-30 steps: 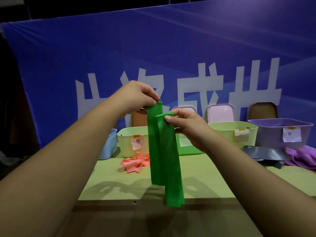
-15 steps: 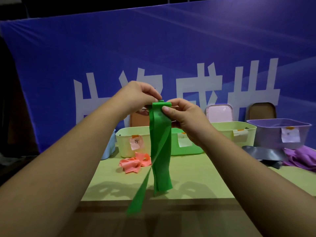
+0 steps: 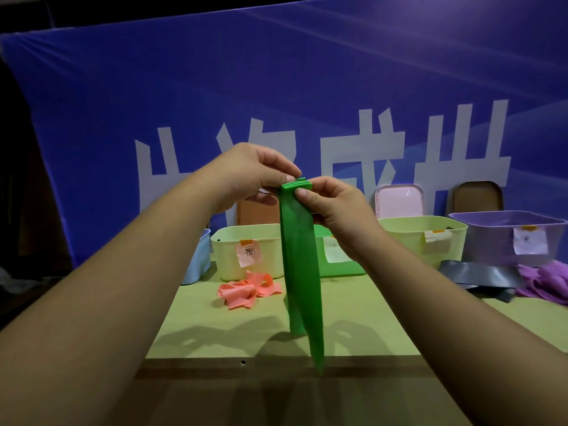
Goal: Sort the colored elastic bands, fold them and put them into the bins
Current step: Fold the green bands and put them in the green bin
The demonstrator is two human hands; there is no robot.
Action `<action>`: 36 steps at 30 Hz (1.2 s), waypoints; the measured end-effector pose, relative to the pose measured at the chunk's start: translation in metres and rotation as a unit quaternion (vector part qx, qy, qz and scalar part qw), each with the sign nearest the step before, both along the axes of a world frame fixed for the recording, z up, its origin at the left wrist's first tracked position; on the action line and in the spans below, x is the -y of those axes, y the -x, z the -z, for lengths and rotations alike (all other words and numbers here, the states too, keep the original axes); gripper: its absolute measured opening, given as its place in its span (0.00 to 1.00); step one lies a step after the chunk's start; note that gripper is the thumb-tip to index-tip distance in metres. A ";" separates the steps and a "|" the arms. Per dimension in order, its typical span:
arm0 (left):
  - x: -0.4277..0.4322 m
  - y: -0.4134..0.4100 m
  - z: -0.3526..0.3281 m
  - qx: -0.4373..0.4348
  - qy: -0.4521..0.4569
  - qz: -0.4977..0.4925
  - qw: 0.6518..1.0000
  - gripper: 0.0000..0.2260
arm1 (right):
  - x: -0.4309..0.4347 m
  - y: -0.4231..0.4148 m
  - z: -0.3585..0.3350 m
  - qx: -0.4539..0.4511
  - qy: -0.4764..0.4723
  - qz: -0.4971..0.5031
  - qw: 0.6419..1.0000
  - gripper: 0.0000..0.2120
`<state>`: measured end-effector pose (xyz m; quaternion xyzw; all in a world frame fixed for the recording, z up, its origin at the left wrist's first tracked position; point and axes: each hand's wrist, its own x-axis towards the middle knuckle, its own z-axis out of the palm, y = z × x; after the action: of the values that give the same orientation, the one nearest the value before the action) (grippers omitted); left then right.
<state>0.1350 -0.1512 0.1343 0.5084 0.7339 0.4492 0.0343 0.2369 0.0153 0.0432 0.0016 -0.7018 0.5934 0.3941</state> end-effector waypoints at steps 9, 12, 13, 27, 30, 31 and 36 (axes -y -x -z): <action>-0.002 0.003 0.002 -0.031 0.008 -0.015 0.999 0.07 | -0.004 0.006 0.002 0.002 0.001 0.011 1.000 0.08; -0.003 0.004 0.002 -0.052 0.010 -0.021 0.998 0.07 | -0.004 0.006 0.004 0.007 -0.002 0.018 1.000 0.09; -0.003 0.005 0.002 -0.060 0.013 -0.022 0.998 0.07 | -0.004 0.006 0.004 0.008 -0.003 0.021 1.000 0.10; -0.004 0.004 -0.001 -0.114 0.037 -0.014 0.993 0.08 | -0.008 0.009 0.006 0.011 -0.008 0.050 0.999 0.13; -0.003 0.002 0.000 -0.123 0.043 -0.014 0.991 0.09 | -0.009 0.010 0.007 0.006 -0.018 0.044 0.999 0.11; -0.003 0.002 0.000 -0.125 0.041 -0.012 0.991 0.09 | -0.009 0.010 0.007 0.005 -0.024 0.044 0.999 0.10; -0.003 0.008 0.005 -0.086 -0.004 0.002 0.996 0.11 | -0.009 0.012 0.005 -0.006 -0.035 0.069 0.997 0.08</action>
<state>0.1274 -0.1486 0.1298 0.5470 0.7311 0.4067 -0.0299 0.2252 0.0239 0.0378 -0.0296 -0.7184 0.5395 0.4381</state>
